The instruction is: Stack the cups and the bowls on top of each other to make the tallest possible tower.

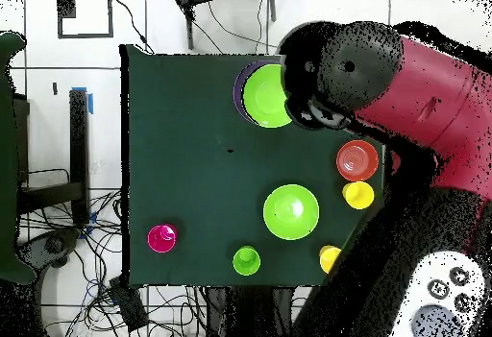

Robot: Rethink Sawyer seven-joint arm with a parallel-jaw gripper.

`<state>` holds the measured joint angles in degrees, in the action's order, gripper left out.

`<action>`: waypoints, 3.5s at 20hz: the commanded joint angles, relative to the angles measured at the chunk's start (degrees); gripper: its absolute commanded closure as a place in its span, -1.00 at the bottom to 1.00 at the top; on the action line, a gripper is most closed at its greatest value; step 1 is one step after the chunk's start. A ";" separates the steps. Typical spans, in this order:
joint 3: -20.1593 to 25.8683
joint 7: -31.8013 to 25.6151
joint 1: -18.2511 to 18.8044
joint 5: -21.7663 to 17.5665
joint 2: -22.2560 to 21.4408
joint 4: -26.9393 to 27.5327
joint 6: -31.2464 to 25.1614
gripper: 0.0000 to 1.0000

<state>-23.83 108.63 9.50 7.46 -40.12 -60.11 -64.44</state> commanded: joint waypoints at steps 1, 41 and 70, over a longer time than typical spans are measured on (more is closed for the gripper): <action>14.98 -26.53 5.56 -4.39 -3.85 -16.77 11.17 -1.00; 33.61 -26.62 19.83 -14.69 -0.65 -13.38 12.37 -1.00; 42.17 -22.14 25.15 -21.03 11.52 -11.69 22.06 -1.00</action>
<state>12.23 98.03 34.92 -8.88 -30.07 -70.24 -43.92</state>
